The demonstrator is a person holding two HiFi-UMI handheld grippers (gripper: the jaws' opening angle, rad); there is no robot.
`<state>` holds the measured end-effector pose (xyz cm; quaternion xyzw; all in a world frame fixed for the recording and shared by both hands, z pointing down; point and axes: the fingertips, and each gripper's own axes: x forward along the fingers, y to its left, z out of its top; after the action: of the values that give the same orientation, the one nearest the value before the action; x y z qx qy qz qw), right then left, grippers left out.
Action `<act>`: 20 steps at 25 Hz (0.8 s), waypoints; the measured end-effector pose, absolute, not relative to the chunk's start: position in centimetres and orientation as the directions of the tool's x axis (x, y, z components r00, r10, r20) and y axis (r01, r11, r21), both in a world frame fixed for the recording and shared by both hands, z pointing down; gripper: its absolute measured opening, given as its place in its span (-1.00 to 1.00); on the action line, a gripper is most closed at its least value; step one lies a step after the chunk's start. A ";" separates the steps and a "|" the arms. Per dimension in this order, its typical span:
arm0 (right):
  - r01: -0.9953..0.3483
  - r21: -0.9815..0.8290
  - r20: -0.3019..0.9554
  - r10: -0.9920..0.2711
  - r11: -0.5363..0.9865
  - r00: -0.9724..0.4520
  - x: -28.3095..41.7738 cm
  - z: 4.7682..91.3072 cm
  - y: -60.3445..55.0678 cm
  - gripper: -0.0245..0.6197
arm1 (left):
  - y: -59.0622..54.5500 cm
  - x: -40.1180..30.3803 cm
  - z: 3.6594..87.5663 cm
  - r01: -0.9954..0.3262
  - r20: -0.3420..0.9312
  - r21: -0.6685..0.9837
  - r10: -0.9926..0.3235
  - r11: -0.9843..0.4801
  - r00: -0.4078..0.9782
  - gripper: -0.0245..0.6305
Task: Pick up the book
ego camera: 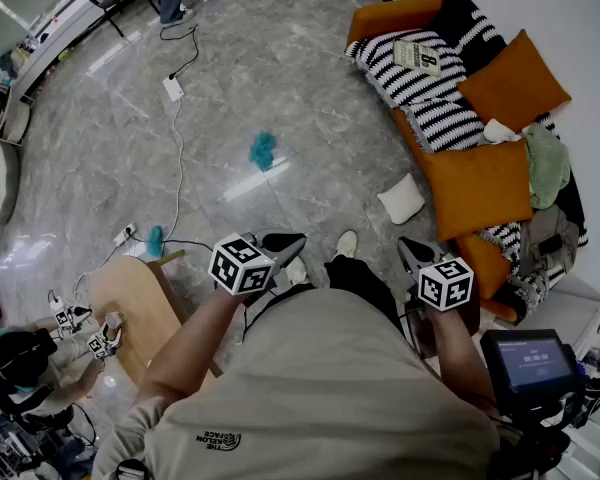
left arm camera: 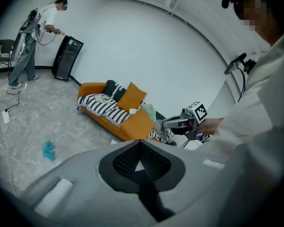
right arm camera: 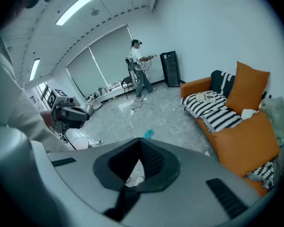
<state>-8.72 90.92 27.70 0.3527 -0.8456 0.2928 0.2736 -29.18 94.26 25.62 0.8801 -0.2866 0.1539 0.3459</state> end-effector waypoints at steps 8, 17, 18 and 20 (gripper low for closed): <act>-0.745 -0.309 0.626 -0.464 0.591 -0.627 -6.4 26.1 87.9 -0.89 | 90.1 -23.5 24.0 -0.584 0.467 0.502 -0.368 -0.638 0.804 -0.90; -0.708 -0.362 0.573 -0.454 0.607 -0.683 -3.2 26.2 81.9 -0.89 | 84.1 -19.8 23.7 -0.619 0.519 0.409 -0.386 -0.671 0.762 -0.90; -0.706 -0.368 0.562 -0.460 0.605 -0.687 -2.7 26.3 81.0 -0.88 | 83.1 -19.4 23.8 -0.627 0.523 0.394 -0.397 -0.672 0.754 -0.90; -0.704 -0.378 0.549 -0.467 0.601 -0.693 -1.7 26.5 79.5 -0.87 | 81.2 -18.5 23.8 -0.643 0.527 0.382 -0.415 -0.664 0.742 -0.90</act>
<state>-1.69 79.49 26.53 0.3359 -0.8718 0.2942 0.2013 -18.46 81.21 23.82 0.8896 -0.2973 0.2018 0.2819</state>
